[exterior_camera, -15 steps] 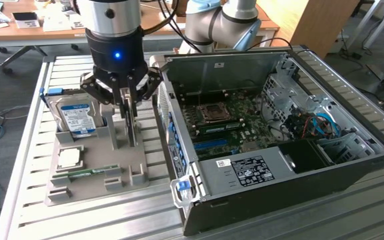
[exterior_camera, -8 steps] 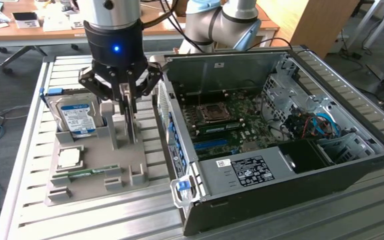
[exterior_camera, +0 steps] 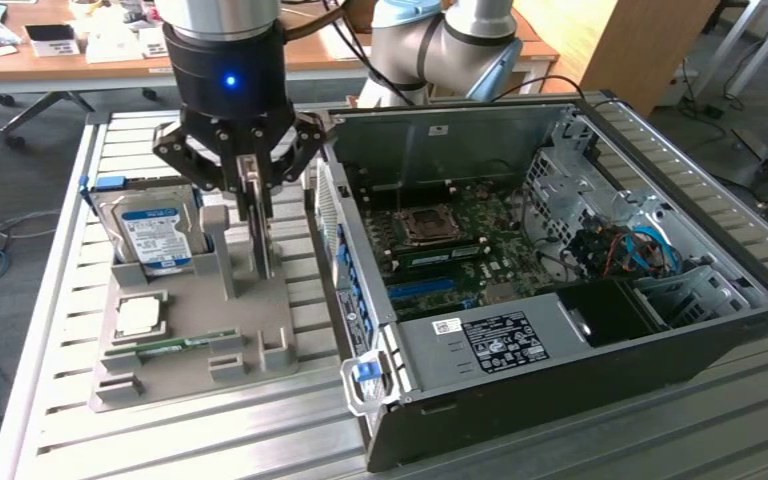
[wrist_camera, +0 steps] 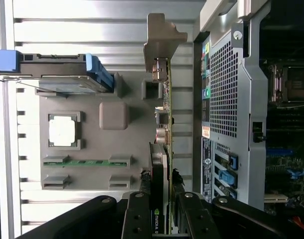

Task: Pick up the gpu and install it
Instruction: 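Pick up the gpu and move the gpu toward the slot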

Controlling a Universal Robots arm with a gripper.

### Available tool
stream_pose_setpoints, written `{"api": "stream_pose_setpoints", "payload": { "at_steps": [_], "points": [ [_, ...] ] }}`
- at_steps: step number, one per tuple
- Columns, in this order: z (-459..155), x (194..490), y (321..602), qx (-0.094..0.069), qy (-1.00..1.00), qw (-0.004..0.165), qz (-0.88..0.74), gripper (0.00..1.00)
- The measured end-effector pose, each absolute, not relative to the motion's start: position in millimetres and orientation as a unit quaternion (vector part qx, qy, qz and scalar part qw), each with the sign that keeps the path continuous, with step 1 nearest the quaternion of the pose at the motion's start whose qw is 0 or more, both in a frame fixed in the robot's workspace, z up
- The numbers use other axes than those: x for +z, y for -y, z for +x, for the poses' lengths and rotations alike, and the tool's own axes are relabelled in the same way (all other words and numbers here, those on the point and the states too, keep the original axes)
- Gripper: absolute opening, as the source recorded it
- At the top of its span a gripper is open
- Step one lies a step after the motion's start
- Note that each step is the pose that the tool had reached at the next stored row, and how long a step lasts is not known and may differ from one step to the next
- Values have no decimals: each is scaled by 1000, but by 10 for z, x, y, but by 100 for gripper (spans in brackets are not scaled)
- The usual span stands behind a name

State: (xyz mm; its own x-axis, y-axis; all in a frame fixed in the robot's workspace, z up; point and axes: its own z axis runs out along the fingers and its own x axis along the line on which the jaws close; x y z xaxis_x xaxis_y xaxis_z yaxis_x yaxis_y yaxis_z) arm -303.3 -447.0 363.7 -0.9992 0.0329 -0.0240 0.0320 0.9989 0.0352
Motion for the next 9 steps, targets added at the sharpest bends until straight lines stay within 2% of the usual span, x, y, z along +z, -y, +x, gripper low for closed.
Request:
{"api": "stream_pose_setpoints", "payload": {
  "at_steps": [9],
  "points": [
    [-3033, 3733, 4470, 17, -1000, 12, 16, 27]
  ]
}}
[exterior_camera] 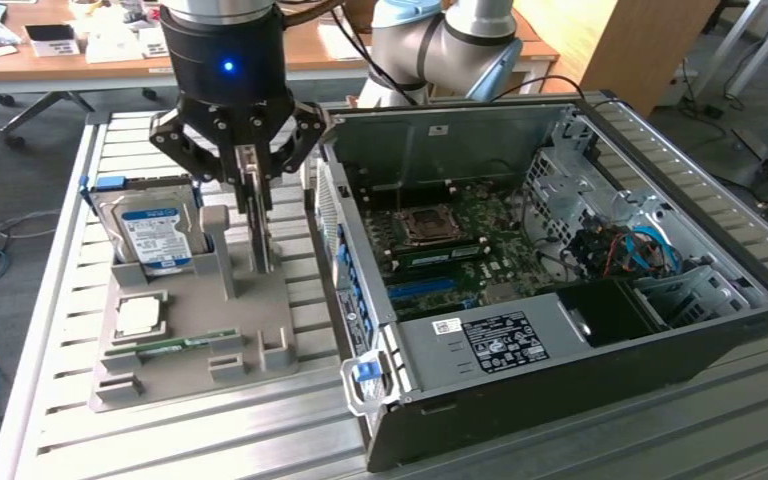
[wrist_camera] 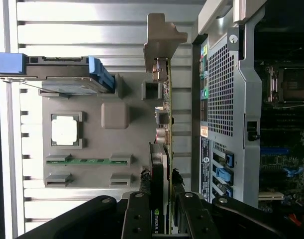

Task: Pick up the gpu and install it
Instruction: 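Pick up the gpu and move the gpu toward the slot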

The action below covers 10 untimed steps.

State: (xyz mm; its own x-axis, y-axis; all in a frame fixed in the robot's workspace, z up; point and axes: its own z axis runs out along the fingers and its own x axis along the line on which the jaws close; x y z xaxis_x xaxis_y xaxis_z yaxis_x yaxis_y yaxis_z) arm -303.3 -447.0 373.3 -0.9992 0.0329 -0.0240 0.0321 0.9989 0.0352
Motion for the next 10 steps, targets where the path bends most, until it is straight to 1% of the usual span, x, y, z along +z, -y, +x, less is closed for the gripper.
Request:
{"api": "stream_pose_setpoints", "payload": {
  "at_steps": [10],
  "points": [
    [-3033, 3812, 4470, 17, -1000, 12, 16, 27]
  ]
}}
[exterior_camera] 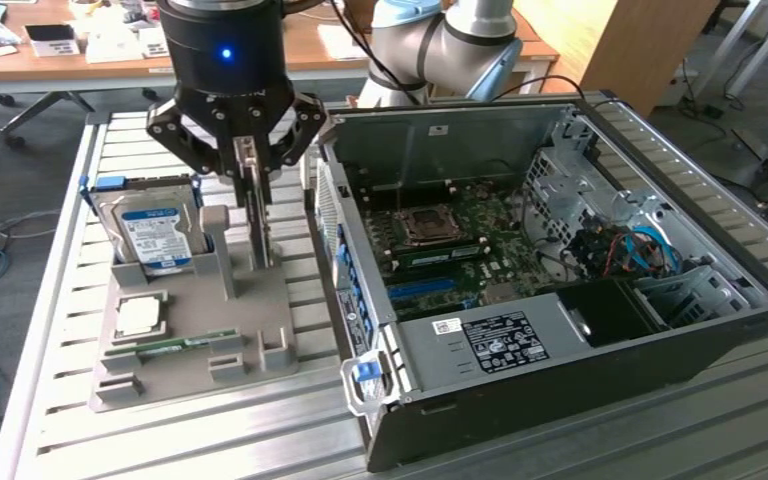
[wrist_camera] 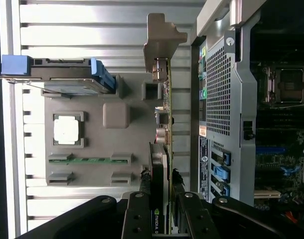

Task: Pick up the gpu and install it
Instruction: 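Pick up the gpu and move the gpu toward the slot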

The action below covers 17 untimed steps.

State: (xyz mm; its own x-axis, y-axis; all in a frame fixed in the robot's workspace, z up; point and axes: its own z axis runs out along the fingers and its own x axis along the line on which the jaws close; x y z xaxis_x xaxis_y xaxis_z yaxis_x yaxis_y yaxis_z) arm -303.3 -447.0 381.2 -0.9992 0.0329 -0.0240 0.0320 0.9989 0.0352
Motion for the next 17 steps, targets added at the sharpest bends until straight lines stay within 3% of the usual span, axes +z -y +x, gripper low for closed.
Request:
{"api": "stream_pose_setpoints", "payload": {
  "at_steps": [17],
  "points": [
    [-3033, 3918, 4470, 17, -1000, 12, 16, 27]
  ]
}}
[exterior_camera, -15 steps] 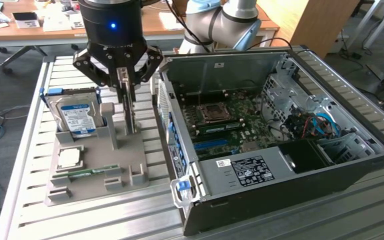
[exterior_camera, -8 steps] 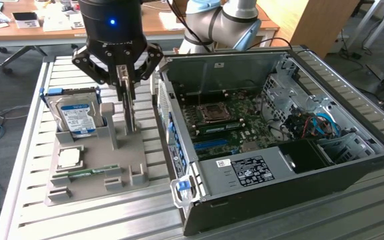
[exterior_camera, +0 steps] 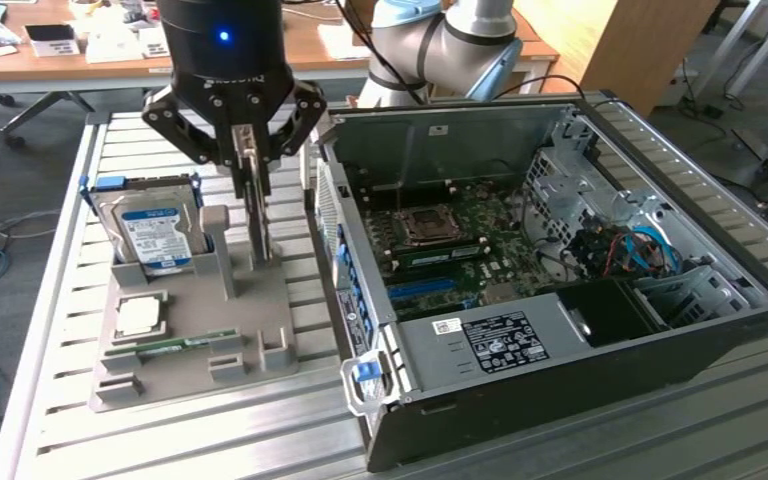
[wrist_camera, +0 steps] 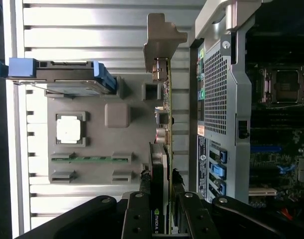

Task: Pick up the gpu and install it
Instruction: 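Pick up the gpu and move the gpu toward the slot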

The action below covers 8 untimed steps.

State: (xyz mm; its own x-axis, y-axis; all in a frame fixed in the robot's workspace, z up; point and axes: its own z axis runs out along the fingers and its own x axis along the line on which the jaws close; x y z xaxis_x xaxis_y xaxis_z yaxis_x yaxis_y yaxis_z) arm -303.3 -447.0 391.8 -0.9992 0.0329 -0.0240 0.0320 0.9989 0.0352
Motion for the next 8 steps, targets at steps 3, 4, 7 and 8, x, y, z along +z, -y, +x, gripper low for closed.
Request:
{"api": "stream_pose_setpoints", "payload": {
  "at_steps": [3, 4, 7, 8],
  "points": [
    [-3033, 3935, 4470, 17, -1000, 12, 16, 27],
    [-3033, 3940, 4470, 17, -1000, 12, 16, 27],
    [-3033, 3958, 4470, 17, -1000, 12, 16, 27],
    [-3033, 3964, 4470, 17, -1000, 12, 16, 27]
  ]
}}
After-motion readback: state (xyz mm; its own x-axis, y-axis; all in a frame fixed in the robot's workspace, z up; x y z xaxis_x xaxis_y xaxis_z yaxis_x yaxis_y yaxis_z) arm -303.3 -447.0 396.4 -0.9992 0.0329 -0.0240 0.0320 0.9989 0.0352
